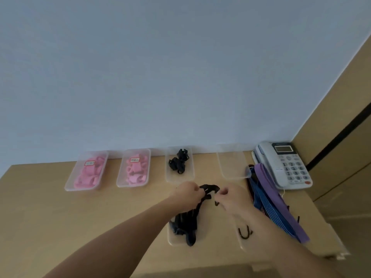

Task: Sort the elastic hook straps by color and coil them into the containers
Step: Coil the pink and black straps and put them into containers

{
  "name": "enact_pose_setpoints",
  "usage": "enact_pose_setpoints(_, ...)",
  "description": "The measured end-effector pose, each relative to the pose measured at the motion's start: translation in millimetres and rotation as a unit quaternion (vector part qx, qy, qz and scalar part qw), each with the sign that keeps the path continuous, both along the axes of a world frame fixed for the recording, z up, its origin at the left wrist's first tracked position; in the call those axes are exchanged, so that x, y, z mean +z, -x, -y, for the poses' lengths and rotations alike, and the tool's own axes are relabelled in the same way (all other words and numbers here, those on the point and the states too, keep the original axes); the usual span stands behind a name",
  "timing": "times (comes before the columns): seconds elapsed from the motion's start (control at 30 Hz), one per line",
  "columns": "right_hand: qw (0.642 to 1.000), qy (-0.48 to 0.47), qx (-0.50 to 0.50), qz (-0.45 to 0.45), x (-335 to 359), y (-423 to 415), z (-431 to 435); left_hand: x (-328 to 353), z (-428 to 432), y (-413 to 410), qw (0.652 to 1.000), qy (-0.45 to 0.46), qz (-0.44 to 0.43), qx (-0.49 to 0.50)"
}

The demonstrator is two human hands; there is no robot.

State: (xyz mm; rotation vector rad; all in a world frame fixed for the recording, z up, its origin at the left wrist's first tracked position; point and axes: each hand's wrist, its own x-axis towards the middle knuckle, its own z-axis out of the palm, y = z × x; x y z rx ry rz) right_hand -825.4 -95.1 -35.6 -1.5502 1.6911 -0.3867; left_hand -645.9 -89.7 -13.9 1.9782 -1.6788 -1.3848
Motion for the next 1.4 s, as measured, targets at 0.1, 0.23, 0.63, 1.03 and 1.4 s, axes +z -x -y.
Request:
enact_pose_setpoints(0.1,0.981,-0.005,-0.027,0.193,49,-1,13,31,5,10,0.97,-0.112,-0.178,0.12)
enact_pose_setpoints(0.23,0.949,-0.01,0.024,0.314,97,-8,15,69,11,9,0.937,-0.091,-0.315,0.119)
enact_pose_setpoints(0.63,0.912,0.06,0.201,0.353,144,-17,28,177,-8,-36,0.868,-0.128,-0.479,0.014)
enact_pose_setpoints(1.03,0.863,0.038,0.139,0.485,163,-70,14,200,-9,-60,0.91,0.182,-0.346,0.137)
enact_pose_setpoints(1.4,0.959,0.118,0.043,0.252,188,-116,17,169,3,-84,0.743,0.637,0.205,-0.004)
